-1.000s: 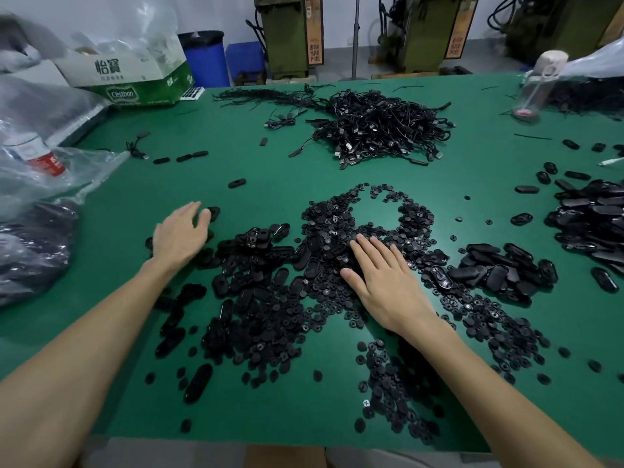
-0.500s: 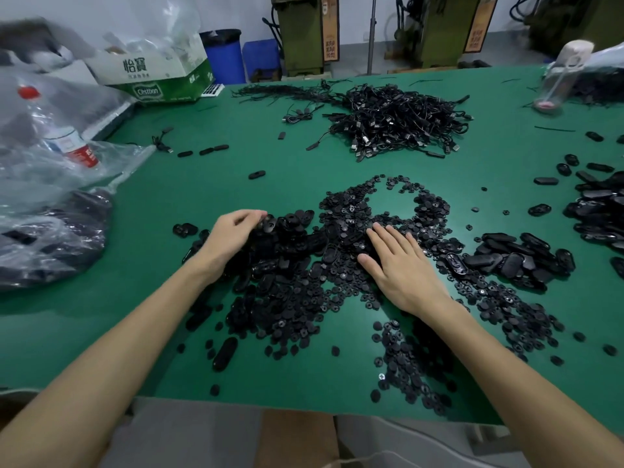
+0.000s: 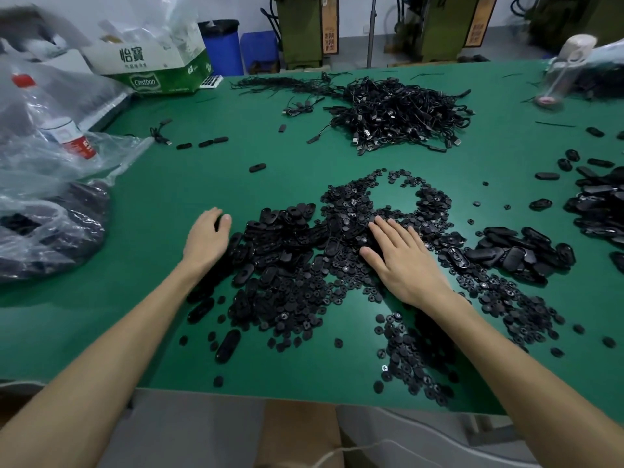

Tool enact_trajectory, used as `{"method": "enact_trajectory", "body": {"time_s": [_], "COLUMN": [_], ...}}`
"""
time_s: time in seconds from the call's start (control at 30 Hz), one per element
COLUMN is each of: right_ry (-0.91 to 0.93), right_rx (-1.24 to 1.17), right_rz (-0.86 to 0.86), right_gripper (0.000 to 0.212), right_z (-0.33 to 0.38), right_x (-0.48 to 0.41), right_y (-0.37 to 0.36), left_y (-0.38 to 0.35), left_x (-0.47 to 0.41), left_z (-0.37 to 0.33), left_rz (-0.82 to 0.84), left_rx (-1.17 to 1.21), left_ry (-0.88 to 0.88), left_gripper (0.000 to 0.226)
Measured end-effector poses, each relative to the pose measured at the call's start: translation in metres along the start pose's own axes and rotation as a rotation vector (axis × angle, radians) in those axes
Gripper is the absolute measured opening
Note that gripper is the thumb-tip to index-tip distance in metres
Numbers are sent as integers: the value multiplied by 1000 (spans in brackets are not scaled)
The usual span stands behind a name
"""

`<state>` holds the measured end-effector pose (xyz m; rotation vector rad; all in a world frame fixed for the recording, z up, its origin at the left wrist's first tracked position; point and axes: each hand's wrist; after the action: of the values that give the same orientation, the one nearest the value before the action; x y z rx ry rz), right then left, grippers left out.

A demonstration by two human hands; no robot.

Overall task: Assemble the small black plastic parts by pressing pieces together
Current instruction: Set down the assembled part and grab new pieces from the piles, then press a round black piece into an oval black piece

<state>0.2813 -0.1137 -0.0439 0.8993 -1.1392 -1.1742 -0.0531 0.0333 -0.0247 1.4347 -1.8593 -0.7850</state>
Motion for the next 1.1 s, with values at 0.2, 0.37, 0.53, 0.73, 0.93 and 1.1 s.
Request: {"method": "enact_trajectory", "body": {"time_s": [0.2,0.37,0.53,0.73,0.93,1.1], "right_ry": [7,62,61,-28,-18,35], "right_rx": [-15,-323,-564,-781,-701,-617], "right_rz": [4,-119,-334,-512,-462,-467], "right_gripper": [77,62,29,23,17,20], "right_z": [2,3,4,4,12,24], "right_x": [3,9,15,20,23,22], "right_y": [3,15,21,25,22,18], "left_y": [-22,-29,-27,-31,-65,-78], "left_x": [28,41,49,62,61,56], "left_z": [-28,-37,-50,-86,-125,-133], "left_rz": [12,35,-62,-78,21,-105], "left_rx": [202,251,-81,-330,-463,-430], "left_ry": [-89,-110,-256,-418,-445,-424], "left_gripper": [43,34,26,27,35,29]}}
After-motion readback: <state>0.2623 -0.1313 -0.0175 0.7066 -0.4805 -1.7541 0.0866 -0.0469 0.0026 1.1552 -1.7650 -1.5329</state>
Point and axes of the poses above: each hand's wrist, its own x-axis away from the middle knuckle, its own y-axis out of the back of the hand, z = x × y, and after that the axes turned 13 degrees about z, right-handed
